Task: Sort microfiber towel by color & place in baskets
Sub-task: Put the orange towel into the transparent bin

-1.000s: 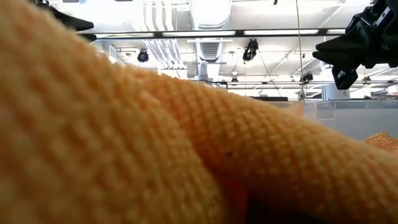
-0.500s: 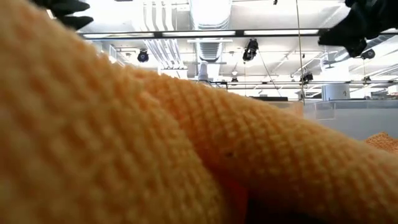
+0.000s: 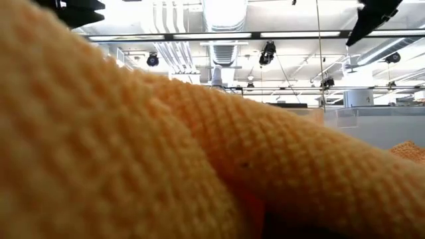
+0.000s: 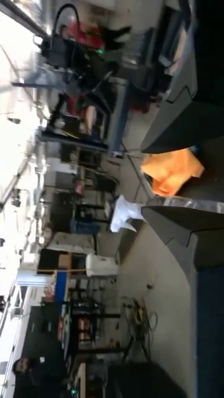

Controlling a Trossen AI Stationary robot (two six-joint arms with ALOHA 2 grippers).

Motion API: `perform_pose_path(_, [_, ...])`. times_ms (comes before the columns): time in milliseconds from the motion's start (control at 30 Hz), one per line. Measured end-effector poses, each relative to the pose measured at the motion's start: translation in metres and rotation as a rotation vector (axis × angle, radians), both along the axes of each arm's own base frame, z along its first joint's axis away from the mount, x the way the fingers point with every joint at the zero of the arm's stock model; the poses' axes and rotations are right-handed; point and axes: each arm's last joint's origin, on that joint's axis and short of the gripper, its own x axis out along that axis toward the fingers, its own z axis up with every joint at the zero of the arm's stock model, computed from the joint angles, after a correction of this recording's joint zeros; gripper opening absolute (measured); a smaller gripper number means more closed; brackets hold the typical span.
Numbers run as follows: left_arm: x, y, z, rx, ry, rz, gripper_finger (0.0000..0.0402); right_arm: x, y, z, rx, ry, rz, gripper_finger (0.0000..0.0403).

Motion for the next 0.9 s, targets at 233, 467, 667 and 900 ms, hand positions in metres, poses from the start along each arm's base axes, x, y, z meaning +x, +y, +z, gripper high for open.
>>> perform_pose_path(233, [0.008,0.002,0.012,-0.061,0.056,0.337,0.0132,0.021,-0.035,-0.001,0.054,0.152,-0.099,0.0073])
perform_pose_path(467, [0.016,-0.001,0.016,-0.036,0.079,0.301,0.0132,0.021,-0.088,-0.005,0.224,0.095,-0.083,0.0073])
perform_pose_path(667, [0.020,-0.002,0.013,-0.053,0.074,0.294,0.0132,0.002,-0.127,-0.011,0.358,0.001,-0.151,0.0073])
perform_pose_path(900, [0.022,-0.004,0.012,-0.049,0.071,0.246,0.0132,-0.006,-0.155,-0.029,0.447,0.020,-0.244,0.0073])
